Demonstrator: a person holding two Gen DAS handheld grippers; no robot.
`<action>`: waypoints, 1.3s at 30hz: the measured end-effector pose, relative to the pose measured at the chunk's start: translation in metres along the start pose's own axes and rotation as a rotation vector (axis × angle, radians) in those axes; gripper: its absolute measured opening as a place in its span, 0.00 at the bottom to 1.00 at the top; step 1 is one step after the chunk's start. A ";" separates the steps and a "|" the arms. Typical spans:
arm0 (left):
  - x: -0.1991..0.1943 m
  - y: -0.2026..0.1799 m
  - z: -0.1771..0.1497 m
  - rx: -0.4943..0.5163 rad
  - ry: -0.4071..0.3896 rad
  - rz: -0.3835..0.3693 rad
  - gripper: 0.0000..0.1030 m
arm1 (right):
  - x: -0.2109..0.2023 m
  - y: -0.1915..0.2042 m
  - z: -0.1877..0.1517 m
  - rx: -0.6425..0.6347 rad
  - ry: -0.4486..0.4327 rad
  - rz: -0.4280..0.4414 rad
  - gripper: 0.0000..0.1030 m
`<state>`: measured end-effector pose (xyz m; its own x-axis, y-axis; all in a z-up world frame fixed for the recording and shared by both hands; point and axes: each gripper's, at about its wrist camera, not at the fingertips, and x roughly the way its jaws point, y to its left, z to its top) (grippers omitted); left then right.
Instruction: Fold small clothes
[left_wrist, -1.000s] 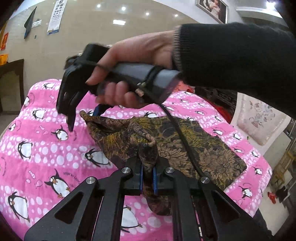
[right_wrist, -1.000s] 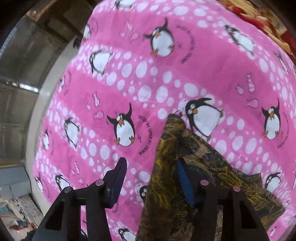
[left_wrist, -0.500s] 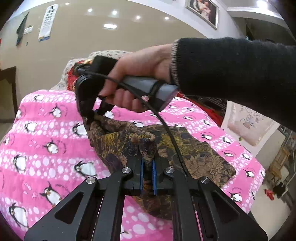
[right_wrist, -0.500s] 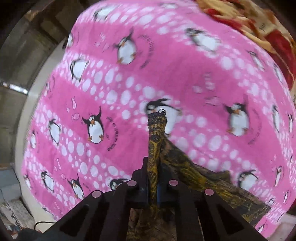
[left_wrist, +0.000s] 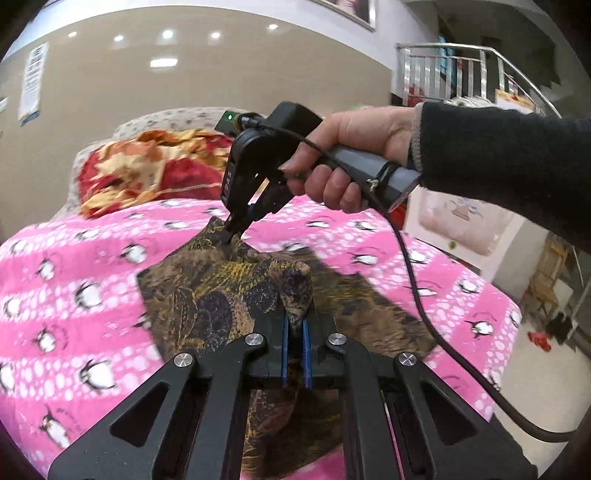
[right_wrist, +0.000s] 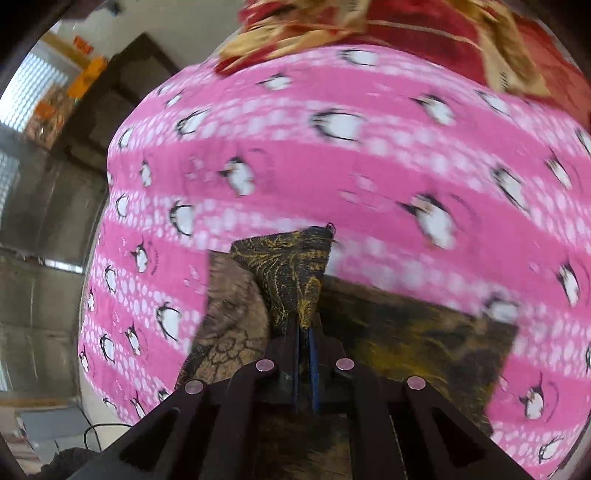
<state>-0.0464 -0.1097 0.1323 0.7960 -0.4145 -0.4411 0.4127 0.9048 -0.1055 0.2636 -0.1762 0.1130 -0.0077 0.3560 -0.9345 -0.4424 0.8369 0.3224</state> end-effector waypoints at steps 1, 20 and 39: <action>0.003 -0.008 0.003 0.015 0.002 -0.012 0.04 | -0.005 -0.014 -0.006 0.012 -0.006 0.009 0.04; 0.106 -0.119 -0.038 0.167 0.313 -0.185 0.06 | 0.019 -0.179 -0.107 0.188 -0.142 0.058 0.04; 0.065 0.007 -0.071 -0.153 0.377 -0.007 0.15 | 0.005 -0.056 -0.283 -0.103 -0.355 -0.042 0.17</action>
<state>-0.0236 -0.1235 0.0397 0.5637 -0.3810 -0.7328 0.3241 0.9181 -0.2280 0.0344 -0.3395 0.0477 0.3155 0.4597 -0.8301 -0.5243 0.8136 0.2513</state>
